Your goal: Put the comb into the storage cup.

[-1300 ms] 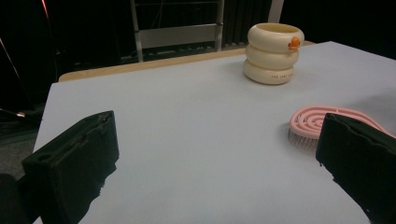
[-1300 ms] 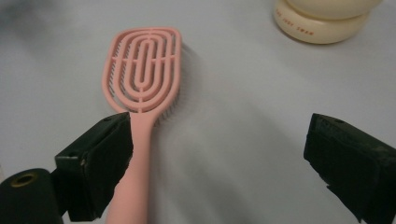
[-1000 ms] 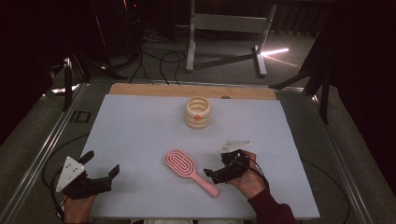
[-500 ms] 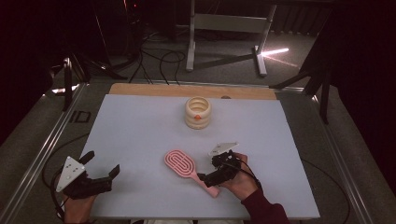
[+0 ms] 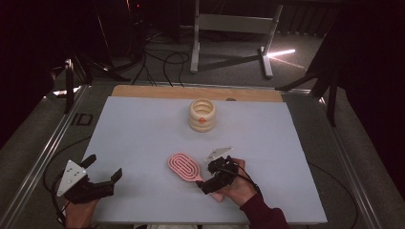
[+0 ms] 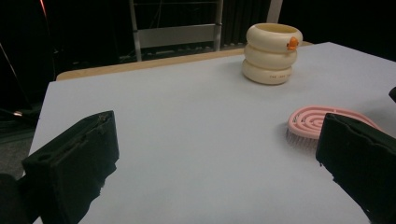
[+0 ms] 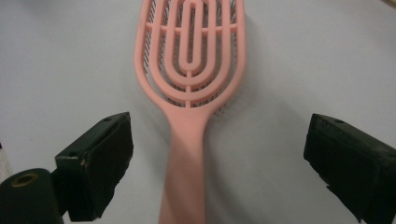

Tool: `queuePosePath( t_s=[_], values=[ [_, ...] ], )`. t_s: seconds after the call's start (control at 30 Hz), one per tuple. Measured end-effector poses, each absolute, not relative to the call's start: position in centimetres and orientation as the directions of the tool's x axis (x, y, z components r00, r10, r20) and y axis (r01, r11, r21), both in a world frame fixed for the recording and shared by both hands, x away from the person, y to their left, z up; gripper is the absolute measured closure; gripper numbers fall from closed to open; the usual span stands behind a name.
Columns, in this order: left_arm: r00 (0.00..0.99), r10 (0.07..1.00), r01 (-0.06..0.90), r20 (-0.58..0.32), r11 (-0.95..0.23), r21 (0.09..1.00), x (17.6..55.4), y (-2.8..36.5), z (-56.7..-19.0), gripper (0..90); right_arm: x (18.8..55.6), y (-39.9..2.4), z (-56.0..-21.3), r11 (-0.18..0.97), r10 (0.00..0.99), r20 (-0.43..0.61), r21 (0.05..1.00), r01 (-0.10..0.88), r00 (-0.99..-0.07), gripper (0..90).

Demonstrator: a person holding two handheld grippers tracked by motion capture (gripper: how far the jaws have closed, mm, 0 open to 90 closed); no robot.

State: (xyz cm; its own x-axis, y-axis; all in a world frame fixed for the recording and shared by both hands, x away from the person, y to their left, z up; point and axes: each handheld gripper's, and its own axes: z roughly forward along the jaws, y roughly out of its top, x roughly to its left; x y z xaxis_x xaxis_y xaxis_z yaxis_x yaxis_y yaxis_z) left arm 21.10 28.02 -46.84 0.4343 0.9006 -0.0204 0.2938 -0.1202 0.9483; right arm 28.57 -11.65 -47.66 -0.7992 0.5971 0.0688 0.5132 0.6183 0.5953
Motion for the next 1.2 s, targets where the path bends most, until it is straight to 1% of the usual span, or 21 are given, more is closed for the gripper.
queuePosePath(
  t_s=[0.47, 1.03, 1.2],
  values=[
    [0.433, 0.901, 0.293, -0.023, -0.116, 0.949, 21.1, 28.0, -46.8, 0.0, 28.8, -10.3, -48.1, 0.641, 0.591, 0.078, 0.558, 0.526, -0.803, 8.3],
    [0.432, 0.901, 0.298, -0.024, -0.117, 0.947, 21.1, 28.0, -46.9, 0.0, 29.0, -8.5, -48.7, 0.69, 0.577, 0.071, 0.49, 0.532, -0.814, 8.9],
    [0.431, 0.902, 0.299, -0.027, -0.114, 0.947, 21.1, 28.0, -47.0, 0.0, 29.1, -7.9, -49.2, 0.71, 0.58, 0.058, 0.454, 0.539, -0.813, 12.7]
  ],
)
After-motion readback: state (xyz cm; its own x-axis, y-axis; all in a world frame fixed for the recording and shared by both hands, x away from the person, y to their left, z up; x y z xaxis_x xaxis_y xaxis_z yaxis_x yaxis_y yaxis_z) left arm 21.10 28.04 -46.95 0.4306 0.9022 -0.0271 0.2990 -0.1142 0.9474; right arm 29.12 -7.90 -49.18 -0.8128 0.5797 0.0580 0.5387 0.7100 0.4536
